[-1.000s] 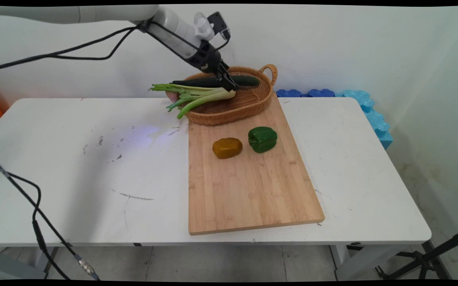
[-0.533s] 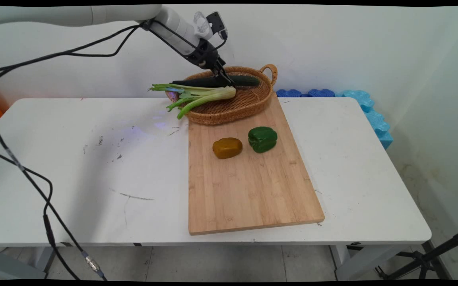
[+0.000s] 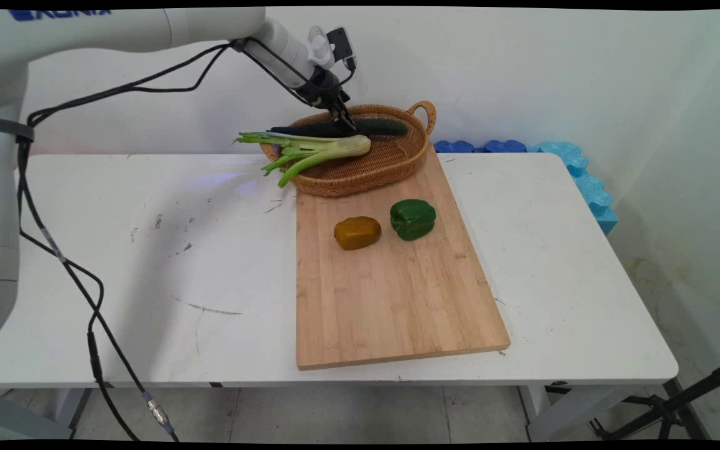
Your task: Pick up the cucumber from the vegetable basket, then place the picked object on the cutting board
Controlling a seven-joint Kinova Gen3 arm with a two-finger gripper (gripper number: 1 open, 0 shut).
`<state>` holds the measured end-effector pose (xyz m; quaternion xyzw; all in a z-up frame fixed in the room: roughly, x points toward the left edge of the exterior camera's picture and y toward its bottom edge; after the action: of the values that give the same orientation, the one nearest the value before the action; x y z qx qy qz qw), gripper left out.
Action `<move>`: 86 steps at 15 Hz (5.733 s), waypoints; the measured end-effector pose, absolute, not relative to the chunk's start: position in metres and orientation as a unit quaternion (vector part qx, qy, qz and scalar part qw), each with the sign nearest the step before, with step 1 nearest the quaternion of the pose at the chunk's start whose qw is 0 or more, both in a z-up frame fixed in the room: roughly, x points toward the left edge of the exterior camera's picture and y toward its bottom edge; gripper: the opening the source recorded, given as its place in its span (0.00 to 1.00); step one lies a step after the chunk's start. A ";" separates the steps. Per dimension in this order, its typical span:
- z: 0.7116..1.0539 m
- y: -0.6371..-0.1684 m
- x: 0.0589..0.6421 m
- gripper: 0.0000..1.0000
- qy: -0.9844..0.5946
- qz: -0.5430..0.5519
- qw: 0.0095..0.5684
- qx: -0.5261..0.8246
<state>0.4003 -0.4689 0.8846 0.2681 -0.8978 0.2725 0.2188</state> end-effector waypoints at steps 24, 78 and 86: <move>0.851 -0.494 0.408 0.00 -0.908 0.274 0.192 0.252; 0.878 -0.183 0.261 0.00 -0.888 0.055 0.294 0.349; 0.839 -0.188 0.247 0.00 -0.890 0.044 0.293 0.346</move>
<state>0.2468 -0.1879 0.8394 0.3461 -0.8903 0.0437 0.2927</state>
